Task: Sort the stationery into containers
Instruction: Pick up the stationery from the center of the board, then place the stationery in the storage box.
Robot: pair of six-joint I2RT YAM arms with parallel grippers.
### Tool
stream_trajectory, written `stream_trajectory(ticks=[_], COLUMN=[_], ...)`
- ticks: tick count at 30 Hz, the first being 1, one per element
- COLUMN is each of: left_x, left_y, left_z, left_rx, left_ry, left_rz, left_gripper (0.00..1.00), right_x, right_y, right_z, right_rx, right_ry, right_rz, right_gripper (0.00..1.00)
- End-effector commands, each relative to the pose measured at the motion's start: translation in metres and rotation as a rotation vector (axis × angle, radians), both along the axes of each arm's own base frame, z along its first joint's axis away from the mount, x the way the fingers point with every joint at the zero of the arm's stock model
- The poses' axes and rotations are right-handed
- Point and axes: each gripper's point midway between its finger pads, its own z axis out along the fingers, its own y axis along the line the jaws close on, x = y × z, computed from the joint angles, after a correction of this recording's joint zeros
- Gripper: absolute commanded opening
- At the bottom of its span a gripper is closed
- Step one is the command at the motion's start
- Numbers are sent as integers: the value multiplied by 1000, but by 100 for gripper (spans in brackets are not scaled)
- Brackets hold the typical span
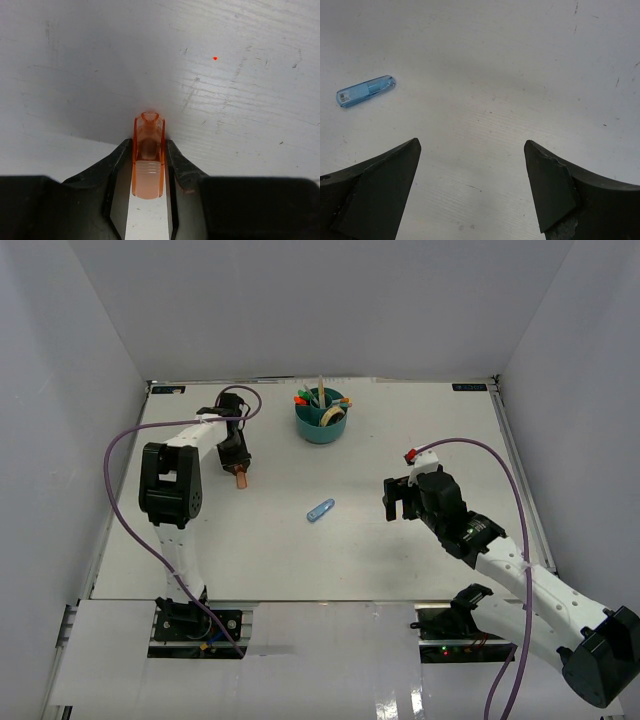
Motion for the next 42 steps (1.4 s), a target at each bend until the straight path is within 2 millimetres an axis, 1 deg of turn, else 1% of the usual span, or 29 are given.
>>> stream_trajectory(ticks=[1, 2, 6, 7, 9, 10, 11, 12, 13, 14, 15, 16, 17, 18, 19, 20, 21, 22, 23, 24, 25, 26, 27, 29, 33, 36, 37, 41, 42], left_x=[3, 4, 16, 23, 31, 41, 46, 50, 59, 63, 74, 71, 72, 80, 78, 78, 84, 84, 84, 86, 89, 91, 94, 97, 104, 106, 107, 109, 109], left_y=[0, -1, -14, -20, -32, -35, -40, -49, -57, -62, -74, -85, -92, -106, -111, -123, -129, -132, -139, -145, -145, -151, -154, -160, -172, -175, -178, -182, -182], left_z=[17, 21, 47, 62, 82, 103, 114, 126, 148, 159, 178, 189, 197, 218, 217, 224, 243, 241, 242, 252, 255, 252, 261, 263, 259, 254, 248, 237, 238], left_rx=[-14, -19, -73, -102, -129, -140, -154, -173, -205, -218, -242, -284, -298, -317, -320, -331, -344, -337, -348, -362, -364, -380, -393, -414, -450, -452, -456, -466, -471], left_ry=[-52, -60, -129, -183, -253, -340, -386, -435, -535, -587, -687, -731, -777, -886, -919, -969, -1066, -1093, -1119, -1188, -1219, -1232, -1285, -1310, -1348, -1360, -1356, -1366, -1381], left_rz=[2, -6, -29, -44, -58, -57, -63, -75, -92, -100, -122, -158, -179, -218, -242, -274, -294, -317, -343, -370, -373, -398, -408, -423, -460, -478, -490, -509, -512], left_gripper=[29, 28, 19, 18, 17, 16, 16, 16, 16, 16, 16, 15, 15, 15, 15, 15, 15, 15, 15, 15, 15, 16, 16, 17, 20, 22, 22, 23, 23], right_x=[1, 1, 1, 1, 1, 1, 1, 0, 0, -1, -1, -1, -2, -2, -2, -3, -3, -4, -4, -5, -6, -6, -7, -8, -9, -10, -10, -10, -10], right_y=[-2, -2, -2, -2, -2, -2, -2, -3, -3, -2, -2, -1, -1, -1, -1, -1, -1, -2, -2, -3, -3, -4, -4, -5, -7, -9, -10, -11, -11], right_z=[3, 3, 3, 4, 4, 4, 5, 4, 3, 4, 3, 3, 2, 3, 2, 3, 4, 3, 5, 5, 3, 4, 4, 3, 4, 7, 7, 8, 8], right_rx=[22, 21, 17, 18, 20, 19, 22, 23, 24, 27, 26, 28, 28, 28, 30, 33, 35, 35, 39, 41, 39, 40, 42, 43, 52, 56, 53, 54, 54], right_ry=[-14, -13, -15, -16, -18, -17, -21, -20, -18, -19, -16, -17, -13, -14, -13, -15, -18, -17, -26, -28, -26, -32, -32, -35, -42, -57, -60, -65, -65], right_rz=[-17, -17, -16, -16, -16, -16, -14, -17, -16, -11, -11, -8, -5, -4, -5, -3, -3, -2, -2, -1, -1, -1, -2, -3, -8, -13, -13, -14, -14], right_gripper=[90, 90, 90, 90, 90, 90, 90, 90, 90, 90, 90, 90, 90, 90, 90, 90, 90, 90, 90, 90, 90, 90, 90, 90, 90, 90, 90, 90, 90])
